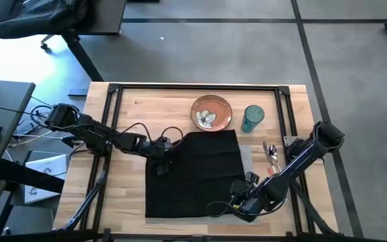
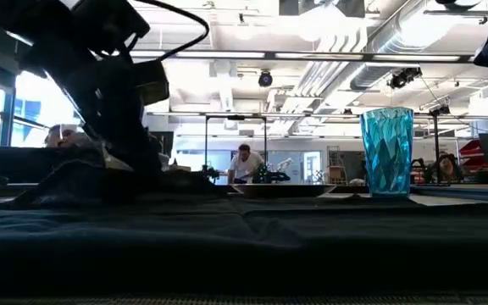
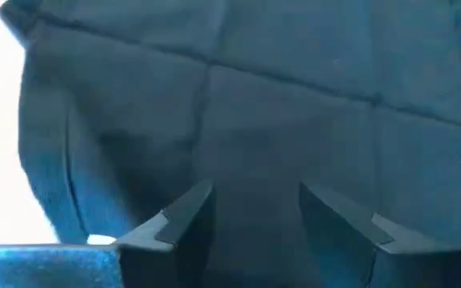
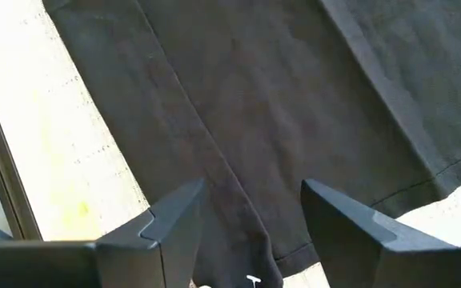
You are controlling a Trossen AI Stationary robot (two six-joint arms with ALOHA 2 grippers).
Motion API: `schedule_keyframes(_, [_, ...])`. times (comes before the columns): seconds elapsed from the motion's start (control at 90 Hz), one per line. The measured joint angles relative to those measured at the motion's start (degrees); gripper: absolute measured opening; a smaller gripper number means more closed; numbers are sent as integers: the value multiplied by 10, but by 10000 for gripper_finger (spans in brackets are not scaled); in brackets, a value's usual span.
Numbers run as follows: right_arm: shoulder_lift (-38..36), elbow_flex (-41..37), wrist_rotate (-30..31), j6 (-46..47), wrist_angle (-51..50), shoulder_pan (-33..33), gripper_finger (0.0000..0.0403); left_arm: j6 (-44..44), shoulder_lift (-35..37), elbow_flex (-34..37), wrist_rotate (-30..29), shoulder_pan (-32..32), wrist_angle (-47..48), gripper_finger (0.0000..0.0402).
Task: Set table place
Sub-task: Fold the black table napkin on the gray tablemat
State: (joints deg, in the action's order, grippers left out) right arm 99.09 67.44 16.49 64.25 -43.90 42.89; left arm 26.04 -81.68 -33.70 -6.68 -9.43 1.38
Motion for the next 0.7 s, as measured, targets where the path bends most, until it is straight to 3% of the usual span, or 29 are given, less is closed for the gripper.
schedule_keyframes(0.322, [0,0,-4,1,0,0,195,49,153,-70,-176,24,335,164])
schedule_keyframes(0.478, [0,0,-2,-1,-1,0,195,123,183,-43,-143,50,466,164])
schedule_keyframes(0.7, [0,0,26,-17,0,0,195,148,157,33,-89,50,388,164])
